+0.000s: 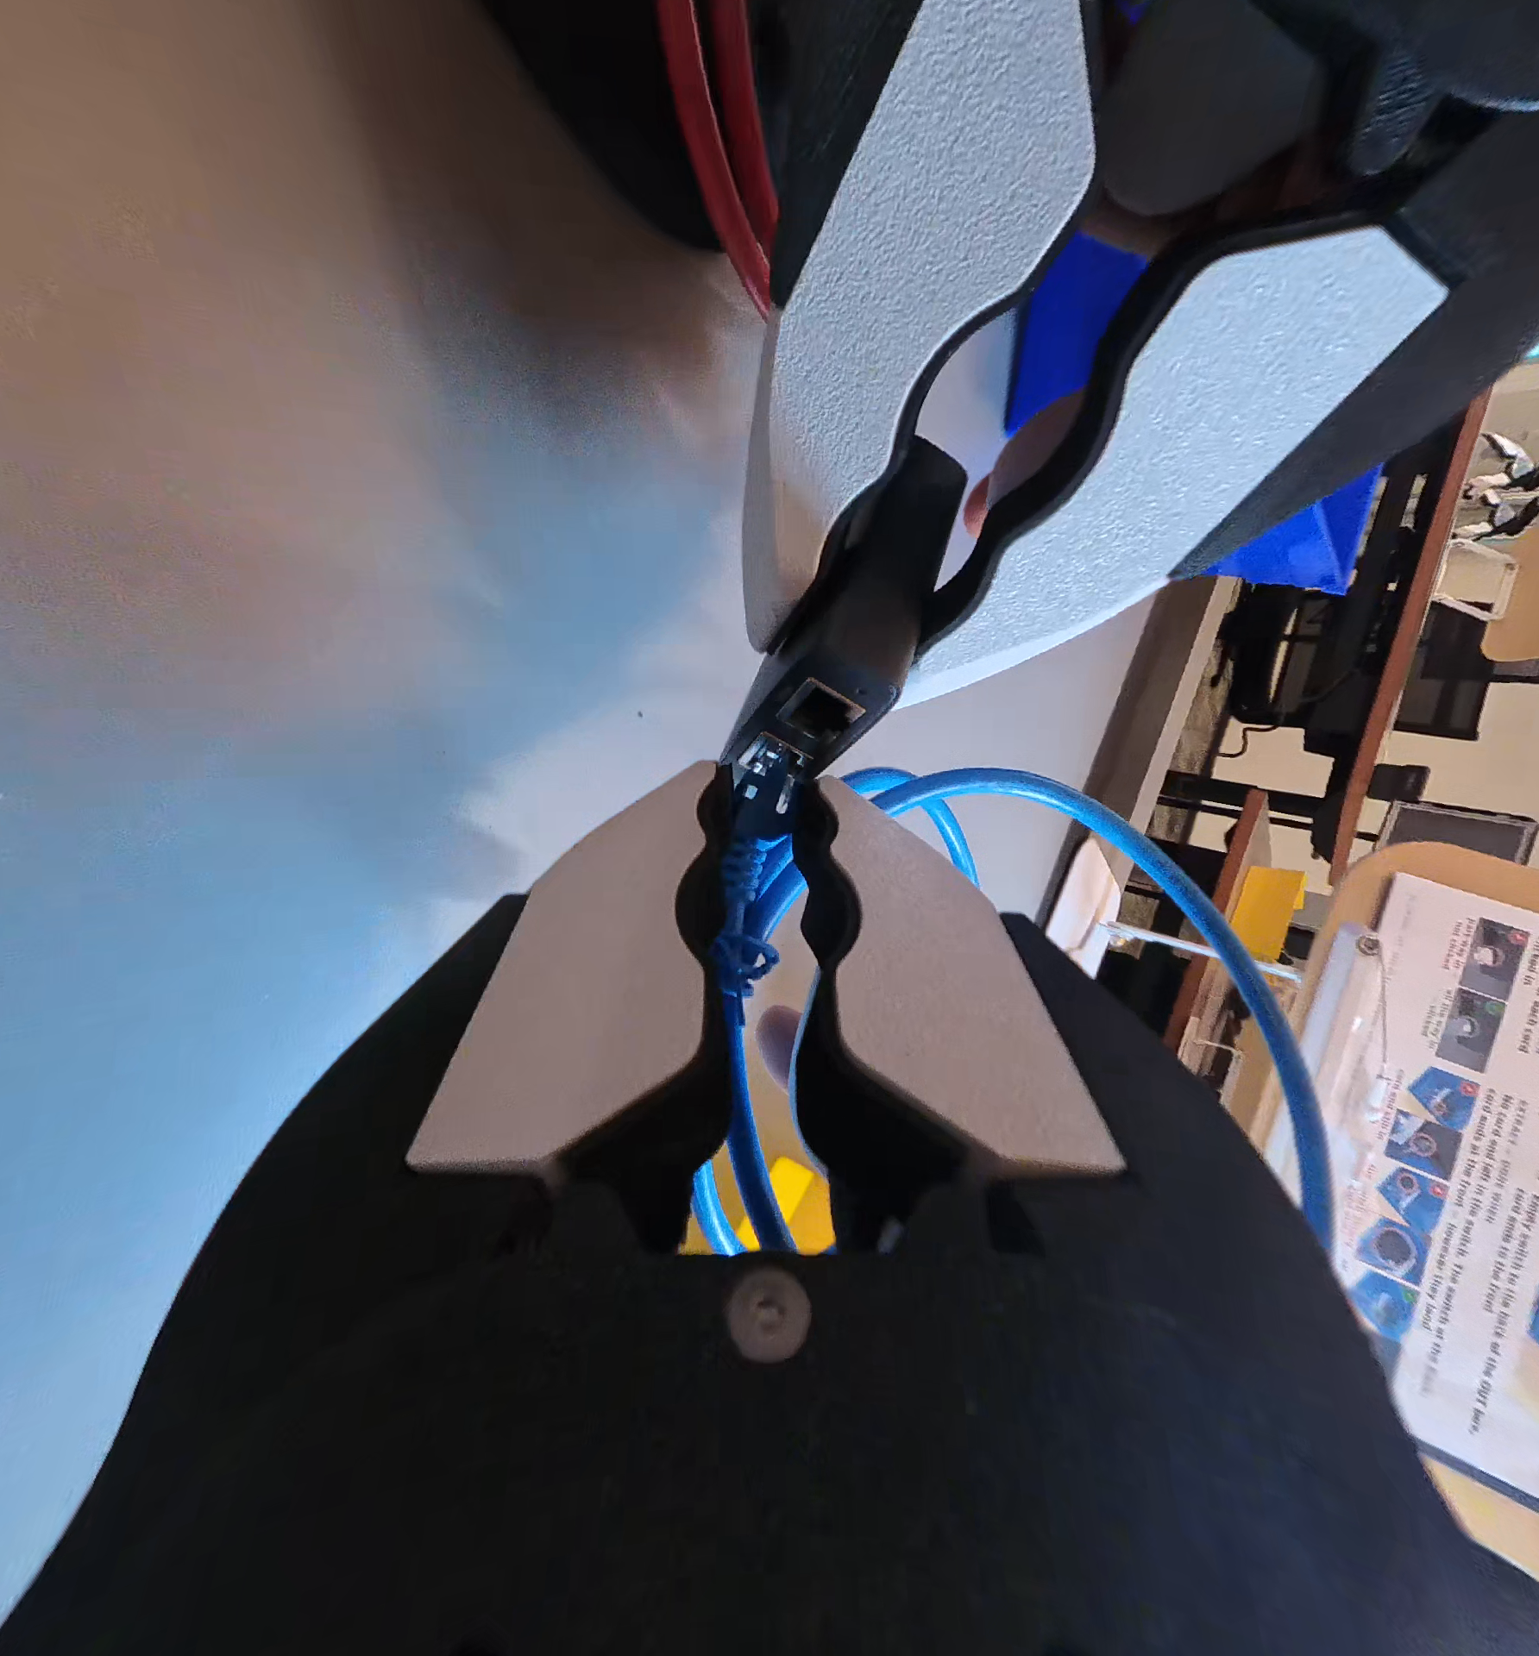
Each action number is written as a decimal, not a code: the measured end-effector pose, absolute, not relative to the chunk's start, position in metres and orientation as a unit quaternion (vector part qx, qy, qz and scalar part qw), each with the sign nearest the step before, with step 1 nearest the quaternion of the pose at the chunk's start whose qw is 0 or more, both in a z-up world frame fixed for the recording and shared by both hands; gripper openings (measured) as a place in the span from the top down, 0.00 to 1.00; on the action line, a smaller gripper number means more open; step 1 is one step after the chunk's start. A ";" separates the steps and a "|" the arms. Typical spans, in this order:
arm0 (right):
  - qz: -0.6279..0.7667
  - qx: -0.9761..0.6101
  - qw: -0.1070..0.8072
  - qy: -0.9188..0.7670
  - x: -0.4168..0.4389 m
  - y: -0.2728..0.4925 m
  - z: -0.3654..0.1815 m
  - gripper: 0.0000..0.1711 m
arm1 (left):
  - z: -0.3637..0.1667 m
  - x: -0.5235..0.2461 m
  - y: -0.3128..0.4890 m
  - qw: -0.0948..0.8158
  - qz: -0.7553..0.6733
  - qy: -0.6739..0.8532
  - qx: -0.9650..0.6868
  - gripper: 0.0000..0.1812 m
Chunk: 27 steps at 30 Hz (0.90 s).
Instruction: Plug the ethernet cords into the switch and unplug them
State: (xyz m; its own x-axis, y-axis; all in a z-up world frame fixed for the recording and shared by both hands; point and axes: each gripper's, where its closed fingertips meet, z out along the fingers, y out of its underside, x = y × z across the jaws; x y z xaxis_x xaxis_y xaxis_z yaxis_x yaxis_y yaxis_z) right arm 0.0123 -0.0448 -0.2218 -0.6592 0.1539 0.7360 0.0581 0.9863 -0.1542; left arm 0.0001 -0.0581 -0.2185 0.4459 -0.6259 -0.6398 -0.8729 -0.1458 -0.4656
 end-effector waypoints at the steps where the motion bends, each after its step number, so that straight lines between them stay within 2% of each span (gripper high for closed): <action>1: 0.050 -0.058 0.405 -0.911 0.014 -0.044 -0.221 0.92 | -0.220 0.001 -0.058 0.411 0.151 0.504 -0.744 0.88; 9: 0.022 -0.126 0.400 -0.908 0.020 -0.034 -0.221 0.92 | -0.223 0.000 -0.047 0.388 0.196 0.474 -0.766 0.88; 13: 0.156 -0.190 0.360 -0.900 0.027 -0.040 -0.215 0.92 | -0.216 0.010 -0.050 0.421 0.130 0.463 -0.769 0.88; 19: 0.342 -0.243 0.342 -0.841 0.031 -0.045 -0.190 0.93 | -0.179 0.028 -0.057 0.556 -0.032 0.423 -0.715 0.89; 22: 0.353 -0.243 0.358 -0.830 0.030 -0.047 -0.187 0.93 | -0.183 0.027 -0.057 0.554 -0.054 0.417 -0.719 0.88; 27: 0.349 -0.248 0.364 -0.827 0.029 -0.045 -0.194 0.93 | -0.198 0.023 -0.052 0.508 0.024 0.445 -0.737 0.88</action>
